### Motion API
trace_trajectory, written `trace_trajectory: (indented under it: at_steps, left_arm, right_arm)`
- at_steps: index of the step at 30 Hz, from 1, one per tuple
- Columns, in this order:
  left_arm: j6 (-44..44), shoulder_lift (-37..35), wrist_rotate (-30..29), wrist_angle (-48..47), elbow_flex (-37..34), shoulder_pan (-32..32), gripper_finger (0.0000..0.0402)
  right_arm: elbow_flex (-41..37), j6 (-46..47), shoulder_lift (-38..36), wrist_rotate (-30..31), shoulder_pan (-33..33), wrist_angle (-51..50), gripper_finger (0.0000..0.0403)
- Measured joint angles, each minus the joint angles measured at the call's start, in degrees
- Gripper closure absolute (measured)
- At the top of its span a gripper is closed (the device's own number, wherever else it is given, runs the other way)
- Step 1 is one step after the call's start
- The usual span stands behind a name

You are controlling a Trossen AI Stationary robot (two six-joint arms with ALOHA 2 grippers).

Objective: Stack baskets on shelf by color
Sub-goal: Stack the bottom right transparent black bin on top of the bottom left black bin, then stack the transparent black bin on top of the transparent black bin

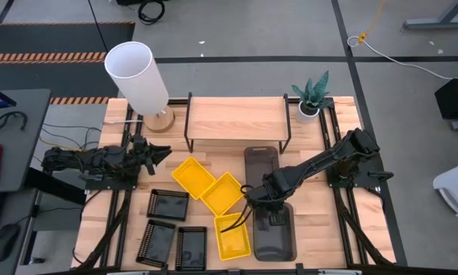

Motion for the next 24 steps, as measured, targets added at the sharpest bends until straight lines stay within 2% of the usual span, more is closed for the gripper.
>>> trace_trajectory:
  at_steps: [6, 10, 13, 17, 24]
  left_arm:
    - [-0.01, 0.0, -0.02, 0.0, 0.0, -0.01, 0.0285]
    - [0.01, 0.0, -0.02, -0.01, 0.0, 0.0, 0.0285]
    - [0.01, 0.0, -0.02, 0.01, 0.0, 0.0, 0.0285]
    - [0.01, 0.0, -0.02, 0.01, 0.0, -0.01, 0.0285]
    - [0.01, 0.0, -0.03, 0.02, 0.0, -0.01, 0.0285]
  right_arm:
    - [-0.01, -0.97, -0.76, -0.55, -0.1, -0.56, 0.0287]
    - [-0.02, -0.85, -2.99, -0.6, -0.86, -3.8, 0.0254]
    - [-0.02, -1.23, -4.81, 1.87, -1.11, -4.68, 0.0244]
    - [0.0, -3.86, -5.48, 8.04, -1.91, -4.04, 0.0244]
    - [0.0, -5.12, -4.9, 10.1, -3.47, 1.99, 0.0245]
